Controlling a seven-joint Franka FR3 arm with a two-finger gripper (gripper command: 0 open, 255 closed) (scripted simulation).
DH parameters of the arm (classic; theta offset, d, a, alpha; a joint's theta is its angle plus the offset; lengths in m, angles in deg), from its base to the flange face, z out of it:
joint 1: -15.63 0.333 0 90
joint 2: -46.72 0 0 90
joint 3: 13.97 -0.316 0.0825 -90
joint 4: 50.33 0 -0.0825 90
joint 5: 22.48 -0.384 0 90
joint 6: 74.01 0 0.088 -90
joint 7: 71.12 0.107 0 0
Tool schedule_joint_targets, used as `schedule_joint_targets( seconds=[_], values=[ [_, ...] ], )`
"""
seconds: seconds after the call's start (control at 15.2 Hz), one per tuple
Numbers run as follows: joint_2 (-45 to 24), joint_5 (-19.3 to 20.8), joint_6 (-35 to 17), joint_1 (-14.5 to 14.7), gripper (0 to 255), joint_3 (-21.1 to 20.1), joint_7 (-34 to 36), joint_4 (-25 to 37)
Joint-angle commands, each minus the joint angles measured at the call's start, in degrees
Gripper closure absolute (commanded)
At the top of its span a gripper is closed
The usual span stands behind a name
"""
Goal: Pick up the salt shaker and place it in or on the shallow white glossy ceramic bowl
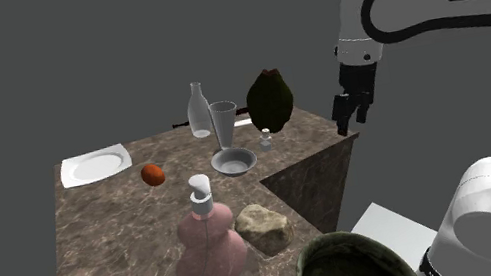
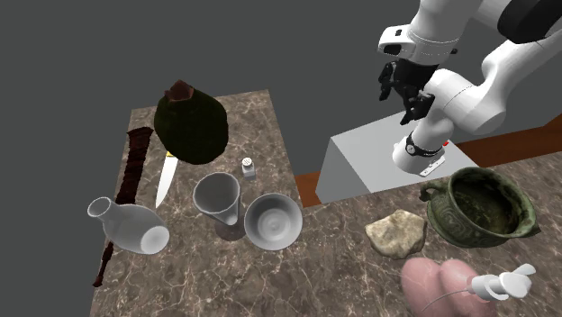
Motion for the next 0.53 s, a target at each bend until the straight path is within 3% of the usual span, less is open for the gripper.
schedule_joint_targets(
  seconds=[0.0,0.46],
  values=[
    [0.0,0.0,0.0,0.0,0,0.0,0.0,0.0],
    [-14.8,1.0,-10.6,-1.1,0,2.1,-1.2,4.9]
  ],
)
